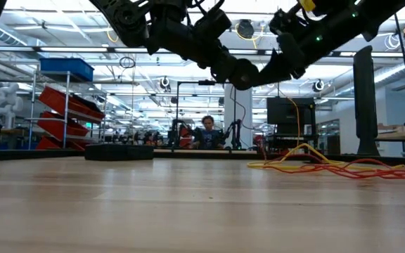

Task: Coil cords
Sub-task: Coil the red wire on the spool

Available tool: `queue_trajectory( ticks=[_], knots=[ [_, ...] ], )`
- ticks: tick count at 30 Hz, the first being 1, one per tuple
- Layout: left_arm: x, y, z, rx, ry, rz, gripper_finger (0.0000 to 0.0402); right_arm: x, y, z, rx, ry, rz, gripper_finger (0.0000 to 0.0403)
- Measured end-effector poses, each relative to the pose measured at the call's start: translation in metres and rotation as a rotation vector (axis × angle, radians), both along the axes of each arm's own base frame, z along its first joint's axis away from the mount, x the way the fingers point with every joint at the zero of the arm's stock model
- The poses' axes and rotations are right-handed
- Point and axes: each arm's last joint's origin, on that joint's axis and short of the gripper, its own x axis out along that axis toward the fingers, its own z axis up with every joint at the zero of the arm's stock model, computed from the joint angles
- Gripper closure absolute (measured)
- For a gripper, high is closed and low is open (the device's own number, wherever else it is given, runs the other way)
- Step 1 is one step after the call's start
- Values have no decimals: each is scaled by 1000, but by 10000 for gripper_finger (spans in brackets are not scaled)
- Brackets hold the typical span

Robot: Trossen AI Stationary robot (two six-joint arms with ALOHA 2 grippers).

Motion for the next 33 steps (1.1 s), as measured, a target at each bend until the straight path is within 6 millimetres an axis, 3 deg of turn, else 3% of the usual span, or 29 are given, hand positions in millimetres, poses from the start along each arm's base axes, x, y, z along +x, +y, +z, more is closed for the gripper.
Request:
queue_trajectory(
  ticks=[7,17,22,33],
  knots=[
    [0,0,0,-8,-5,-18,401,-15,-2,-33,7,12,-36,364],
    [1,-2,1,-32,-22,-52,401,-44,-18,-64,16,-274,-30,272],
    [1,-3,1,-54,-43,-77,401,-34,-29,-75,55,-242,3,265],
    [1,-4,1,-56,-35,-84,401,-11,-50,-94,34,-256,-43,294]
  ],
)
